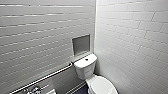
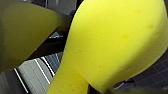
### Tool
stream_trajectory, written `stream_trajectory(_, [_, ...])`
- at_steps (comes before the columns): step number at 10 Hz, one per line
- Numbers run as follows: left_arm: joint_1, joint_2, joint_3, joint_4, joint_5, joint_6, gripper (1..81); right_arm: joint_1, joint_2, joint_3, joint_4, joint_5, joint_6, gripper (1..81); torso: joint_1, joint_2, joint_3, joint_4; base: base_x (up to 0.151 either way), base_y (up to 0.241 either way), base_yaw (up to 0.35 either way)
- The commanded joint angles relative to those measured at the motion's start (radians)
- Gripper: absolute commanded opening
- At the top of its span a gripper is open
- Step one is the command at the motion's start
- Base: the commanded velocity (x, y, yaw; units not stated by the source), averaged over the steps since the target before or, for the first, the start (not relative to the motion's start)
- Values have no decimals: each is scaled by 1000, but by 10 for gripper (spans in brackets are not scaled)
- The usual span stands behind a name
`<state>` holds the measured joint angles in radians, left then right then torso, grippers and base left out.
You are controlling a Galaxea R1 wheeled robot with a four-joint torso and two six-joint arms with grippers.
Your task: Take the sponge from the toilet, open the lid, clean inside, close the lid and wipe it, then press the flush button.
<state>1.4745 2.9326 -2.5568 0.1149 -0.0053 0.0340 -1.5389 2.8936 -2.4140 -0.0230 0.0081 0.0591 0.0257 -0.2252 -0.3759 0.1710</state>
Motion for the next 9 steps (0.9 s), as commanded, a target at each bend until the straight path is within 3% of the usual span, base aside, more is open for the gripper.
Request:
stream_trajectory(1, [-25,-85,104,-9,41,10,811,-19,-104,184,-2,15,-12,10,0,0,0,0,0,0,0])
stream_trajectory(7, [-24,-79,105,-11,41,9,811,-27,-101,179,-3,16,-12,10,0,0,0,0,0,0,0])
stream_trajectory(9, [-24,-79,105,-11,41,9,811,-34,-104,179,-3,36,-12,10,-2,-1,0,0,87,0,0])
